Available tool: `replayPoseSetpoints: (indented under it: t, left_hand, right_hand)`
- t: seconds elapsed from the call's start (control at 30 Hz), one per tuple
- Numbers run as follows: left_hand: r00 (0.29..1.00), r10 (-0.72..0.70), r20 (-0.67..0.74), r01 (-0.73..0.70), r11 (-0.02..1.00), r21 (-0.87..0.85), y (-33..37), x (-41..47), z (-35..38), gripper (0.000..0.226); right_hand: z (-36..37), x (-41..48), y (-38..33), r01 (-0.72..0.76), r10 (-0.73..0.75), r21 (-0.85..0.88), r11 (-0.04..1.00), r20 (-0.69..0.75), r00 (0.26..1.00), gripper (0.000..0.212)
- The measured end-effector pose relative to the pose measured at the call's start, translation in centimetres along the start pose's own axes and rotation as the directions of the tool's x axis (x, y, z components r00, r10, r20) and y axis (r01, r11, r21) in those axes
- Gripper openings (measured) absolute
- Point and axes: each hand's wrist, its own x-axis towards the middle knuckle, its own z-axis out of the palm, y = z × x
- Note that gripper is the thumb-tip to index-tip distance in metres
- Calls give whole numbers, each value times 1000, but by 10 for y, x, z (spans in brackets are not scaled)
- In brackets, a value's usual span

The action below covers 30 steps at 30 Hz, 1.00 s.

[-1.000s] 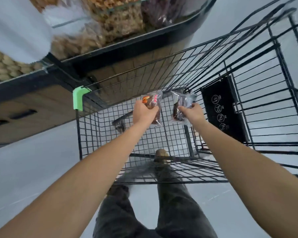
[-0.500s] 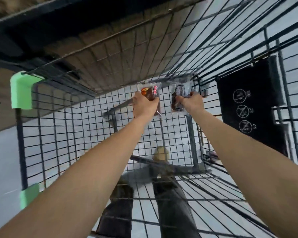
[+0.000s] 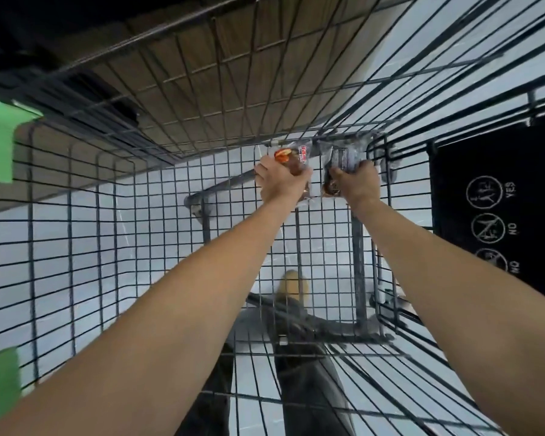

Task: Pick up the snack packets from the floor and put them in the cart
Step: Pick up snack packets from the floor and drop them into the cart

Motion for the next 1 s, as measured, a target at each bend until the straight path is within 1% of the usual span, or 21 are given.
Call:
replayPoseSetpoints:
  t: [0.13,0.23,0.3,0.37,0.47,0.6,0.63,0.7,0.77,0.83,0.9,1.0]
  left_hand:
    - [1000,14,19,-13,999,-45,-2,-8,-4,72]
    - [1000,16,23,-14,998,-61,-7,-15,-18,58]
    - [998,22,52,-17,996,-90,-5,-28,-34,46]
    - [997,45,64,-36,990,-137,-2,-42,-54,43]
    - [991,88,103,-61,970,-235,2,-78,-93,47]
    - [986,138,94,-113,966,-234,-10,-119,-148,35]
    - [987,135,81,-113,964,-240,-15,-130,-165,36]
    - [991,126,45,-110,956,-272,-30,-147,-198,47]
    - [994,107,4,-101,948,-301,-47,-166,-232,52]
    - [993,112,-24,-114,931,-348,-71,-187,-270,53]
    - [992,116,-51,-127,901,-416,-86,-204,-301,57]
    - [982,119,-149,-178,852,-493,-137,-239,-362,57]
  right_hand:
    - [-7,-12,-5,58,-57,36,998,-19,998,45]
    - [-18,-31,-11,95,-95,-4,995,-28,995,45]
    - [-27,-43,-18,93,-94,13,996,14,996,42]
    - [-37,-63,-29,117,-118,27,993,32,992,41]
    - [-44,-98,-50,156,-158,42,987,53,986,45]
    - [-47,-152,-83,206,-213,60,977,131,968,44]
    - [-47,-170,-93,222,-230,67,973,146,962,43]
    - [-43,-207,-111,256,-266,79,963,175,948,39]
    - [-34,-242,-124,292,-302,80,953,200,932,36]
    - [-21,-288,-136,333,-345,91,938,253,904,39]
    - [-11,-320,-145,336,-357,121,934,318,878,47]
    - [22,-390,-156,385,-399,119,915,401,825,49]
